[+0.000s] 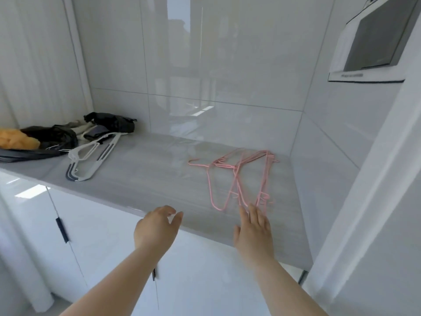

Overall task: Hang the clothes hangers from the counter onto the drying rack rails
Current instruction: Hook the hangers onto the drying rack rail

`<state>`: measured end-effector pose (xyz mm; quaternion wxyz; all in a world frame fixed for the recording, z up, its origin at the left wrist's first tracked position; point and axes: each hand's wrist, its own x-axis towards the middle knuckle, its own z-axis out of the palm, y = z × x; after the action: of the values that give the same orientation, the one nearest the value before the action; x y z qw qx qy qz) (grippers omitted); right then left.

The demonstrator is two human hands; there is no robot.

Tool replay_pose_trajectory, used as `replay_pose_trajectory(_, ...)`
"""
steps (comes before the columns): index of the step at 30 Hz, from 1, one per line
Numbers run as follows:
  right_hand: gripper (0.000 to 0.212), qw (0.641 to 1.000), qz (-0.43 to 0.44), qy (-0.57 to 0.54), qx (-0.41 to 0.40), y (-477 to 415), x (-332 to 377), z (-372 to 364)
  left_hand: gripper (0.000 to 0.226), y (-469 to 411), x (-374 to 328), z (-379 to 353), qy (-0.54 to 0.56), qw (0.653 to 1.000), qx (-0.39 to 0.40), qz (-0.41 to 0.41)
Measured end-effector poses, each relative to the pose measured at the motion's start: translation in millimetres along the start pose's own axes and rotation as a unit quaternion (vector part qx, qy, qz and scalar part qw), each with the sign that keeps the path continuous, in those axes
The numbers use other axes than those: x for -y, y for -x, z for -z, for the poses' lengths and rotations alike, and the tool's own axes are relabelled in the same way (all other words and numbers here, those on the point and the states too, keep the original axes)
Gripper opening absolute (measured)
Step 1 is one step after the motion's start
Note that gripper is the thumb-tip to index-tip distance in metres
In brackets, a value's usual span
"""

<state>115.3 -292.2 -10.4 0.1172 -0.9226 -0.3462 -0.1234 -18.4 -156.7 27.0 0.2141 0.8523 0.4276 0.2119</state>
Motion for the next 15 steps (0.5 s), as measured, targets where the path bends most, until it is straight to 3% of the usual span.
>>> replay_pose_trajectory(3, 0.051, 0.999, -0.003, -0.027, 0.03, -5, -5, -9, 0.042, -27, -26, -12, -0.021, 1.0, 0.021, -0.001)
replay_pose_trajectory(10, 0.054, 0.999, -0.039, -0.031, 0.001, -11, -3, -14, 0.063, -65, -77, -71, -0.085, 0.991, 0.105, -0.002)
replay_pose_trajectory(15, 0.05, 0.998, -0.049, -0.037, -0.01, -13, -3, -20, 0.049, -77, -81, -90, -0.157, 0.983, 0.095, -0.005)
